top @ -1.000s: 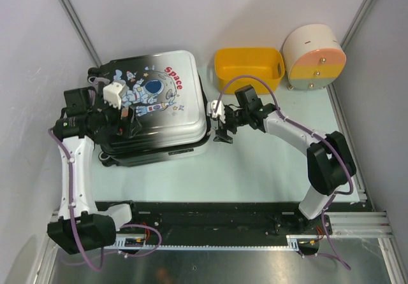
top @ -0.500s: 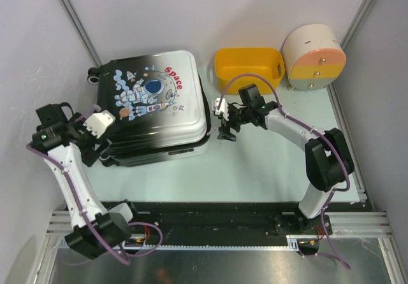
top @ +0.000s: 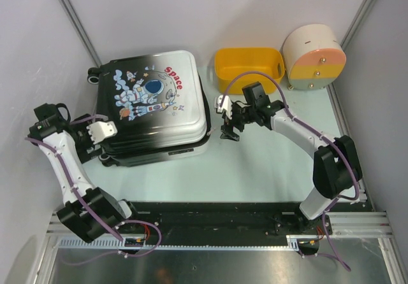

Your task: Open, take out, and arrange the luggage

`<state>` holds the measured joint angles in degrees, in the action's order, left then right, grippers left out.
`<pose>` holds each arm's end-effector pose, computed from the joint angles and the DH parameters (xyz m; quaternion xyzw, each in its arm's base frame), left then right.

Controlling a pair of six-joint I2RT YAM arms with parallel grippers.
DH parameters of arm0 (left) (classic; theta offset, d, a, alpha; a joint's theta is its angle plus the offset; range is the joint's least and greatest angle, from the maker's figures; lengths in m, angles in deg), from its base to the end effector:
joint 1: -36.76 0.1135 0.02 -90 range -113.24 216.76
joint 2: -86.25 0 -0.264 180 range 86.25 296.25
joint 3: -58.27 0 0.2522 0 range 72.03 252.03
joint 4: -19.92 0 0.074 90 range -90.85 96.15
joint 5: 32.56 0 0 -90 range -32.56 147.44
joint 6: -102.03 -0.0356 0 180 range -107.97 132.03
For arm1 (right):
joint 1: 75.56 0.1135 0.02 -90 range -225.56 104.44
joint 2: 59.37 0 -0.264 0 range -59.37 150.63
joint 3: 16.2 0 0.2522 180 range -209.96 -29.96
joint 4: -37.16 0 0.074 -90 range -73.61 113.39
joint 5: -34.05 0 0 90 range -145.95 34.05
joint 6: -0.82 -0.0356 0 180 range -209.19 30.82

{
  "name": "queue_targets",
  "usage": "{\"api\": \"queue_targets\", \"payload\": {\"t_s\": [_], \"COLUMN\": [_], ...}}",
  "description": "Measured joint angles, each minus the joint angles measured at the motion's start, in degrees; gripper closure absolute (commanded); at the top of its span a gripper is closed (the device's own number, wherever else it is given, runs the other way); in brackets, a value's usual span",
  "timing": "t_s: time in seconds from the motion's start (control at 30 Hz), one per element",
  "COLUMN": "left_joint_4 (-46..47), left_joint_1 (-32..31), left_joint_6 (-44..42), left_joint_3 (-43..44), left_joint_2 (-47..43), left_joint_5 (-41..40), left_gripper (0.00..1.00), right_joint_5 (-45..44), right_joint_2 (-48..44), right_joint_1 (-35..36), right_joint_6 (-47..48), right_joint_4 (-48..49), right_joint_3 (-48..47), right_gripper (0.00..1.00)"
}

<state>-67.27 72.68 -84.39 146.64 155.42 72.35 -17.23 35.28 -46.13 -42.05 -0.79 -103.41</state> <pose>0.1713 0.1128 0.3427 0.5117 0.8283 0.1217 0.1930 0.3052 0.1977 0.2715 -0.6395 0.6072 0.2480 0.4010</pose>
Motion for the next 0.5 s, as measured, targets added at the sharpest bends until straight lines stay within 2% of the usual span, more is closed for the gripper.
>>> {"api": "queue_targets", "payload": {"t_s": [0.17, 0.37, 0.4, 0.47, 0.5], "left_joint_4": [2.49, 5.9, 6.56, 8.24, 8.57], "left_joint_1": [0.02, 0.07, 0.13, 0.33, 0.0], "left_joint_6": [-4.57, -8.74, -10.01, -11.89, -13.79], "left_joint_3": [-0.81, -4.09, -5.53, -7.3, -7.85], "left_joint_2": [2.91, 3.87, 3.32, 1.25, -0.42], "left_joint_5": [4.2, 8.2, 8.41, 11.02, 11.23], "left_gripper": [0.07, 0.42, 0.53, 0.63, 0.78], "right_joint_5": [-0.85, -1.22, -1.25, -1.27, -1.31], "right_joint_2": [-0.72, -1.16, -1.25, -1.25, -1.25], "right_joint_1": [0.0, -0.31, -0.44, -0.66, -0.76], "right_joint_6": [-0.61, -1.07, -1.09, -1.22, -1.27], "right_joint_4": [-1.84, -2.99, -3.15, -3.3, -3.39], "right_joint_3": [0.0, 0.0, 0.0, 0.0, 0.0], "right_gripper": [0.11, 0.11, 0.11, 0.11, 0.1]}}
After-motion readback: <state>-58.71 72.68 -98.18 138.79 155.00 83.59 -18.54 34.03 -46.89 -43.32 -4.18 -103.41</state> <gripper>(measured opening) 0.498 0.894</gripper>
